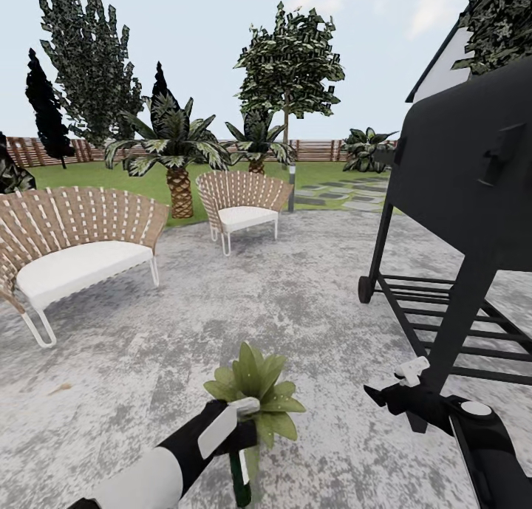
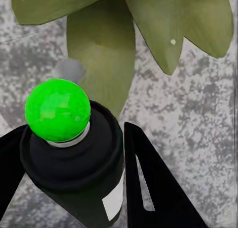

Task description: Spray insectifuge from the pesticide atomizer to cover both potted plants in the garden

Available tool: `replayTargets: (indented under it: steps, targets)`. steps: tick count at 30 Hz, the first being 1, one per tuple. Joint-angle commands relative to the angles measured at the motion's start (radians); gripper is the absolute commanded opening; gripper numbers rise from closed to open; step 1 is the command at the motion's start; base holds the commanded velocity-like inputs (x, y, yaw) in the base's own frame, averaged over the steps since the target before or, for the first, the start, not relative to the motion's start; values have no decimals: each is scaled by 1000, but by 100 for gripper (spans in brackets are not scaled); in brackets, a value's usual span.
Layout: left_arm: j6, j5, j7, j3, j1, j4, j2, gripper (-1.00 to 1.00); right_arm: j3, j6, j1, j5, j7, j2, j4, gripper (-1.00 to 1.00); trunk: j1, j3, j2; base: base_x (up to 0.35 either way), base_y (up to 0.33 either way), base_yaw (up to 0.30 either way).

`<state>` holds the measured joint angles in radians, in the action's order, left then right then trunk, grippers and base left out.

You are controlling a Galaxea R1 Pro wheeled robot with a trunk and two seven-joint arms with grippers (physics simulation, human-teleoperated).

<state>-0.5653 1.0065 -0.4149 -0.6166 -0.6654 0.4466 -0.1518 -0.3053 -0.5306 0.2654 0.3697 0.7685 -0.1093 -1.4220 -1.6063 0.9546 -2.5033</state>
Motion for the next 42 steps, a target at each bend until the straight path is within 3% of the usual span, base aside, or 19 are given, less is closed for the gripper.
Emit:
replayTargets:
  steps: [1, 5, 8, 9, 16, 20, 21, 22, 29, 32, 34, 38, 42]
  targets:
    - [26, 0, 2, 0, 0, 5, 0, -100, 1, 0, 0, 0, 0, 0, 0, 100, 0, 0, 0, 0, 0, 0]
    - [51, 1, 0, 6, -53, 37, 2, -100, 11, -3, 0, 0, -1, 0, 1, 100, 0, 0, 0, 0, 0, 0]
    - [31, 4, 3, 104, -58, 25, 2, -100, 16, -6, 0, 0, -1, 0, 1, 100, 0, 0, 0, 0, 0, 0]
    - [8, 5, 4, 114, -58, 18, 2, -100, 17, -6, 0, 0, -2, 0, 1, 100, 0, 0, 0, 0, 0, 0]
    - [-45, 6, 37, 128, -59, -131, -2, -100, 15, -6, 0, 0, -2, 0, 2, 100, 0, 0, 0, 0, 0, 0]
    - [61, 0, 139, 126, -42, -220, -5, -100, 17, -7, 0, 0, -2, 0, 2, 100, 0, 0, 0, 0, 0, 0]
    - [106, -3, 181, 124, -30, -227, -4, -100, 17, -7, 0, 0, -2, 0, 2, 100, 0, 0, 0, 0, 0, 0]
    - [212, -9, 252, 120, 0, -232, -2, -100, 20, -8, 0, 0, -3, 0, 2, 100, 0, 0, 0, 0, 0, 0]
    - [231, -8, 299, 119, 26, -237, -8, -100, 35, -7, 0, 0, -6, 0, 3, 100, 0, 0, 0, -221, -177, 0]
    - [256, -5, 377, 120, 48, -244, -3, -100, 38, -6, 0, 0, -5, 0, 2, 100, 0, 0, 0, -145, -133, 0]
    - [263, -19, 355, 118, 50, -238, -2, -100, 38, -5, 0, 0, -5, 0, 2, 100, 0, 0, 0, -4, -4, 0]
    - [260, -19, 224, 131, 50, -230, 0, -100, 38, -2, 0, 0, -3, 0, 2, 100, 0, 0, 0, 0, 0, 0]
    - [225, -17, 212, 152, 50, -198, 0, -100, 38, -1, 0, 0, -1, -1, 1, 100, -2, 15, -1, 0, 0, 0]
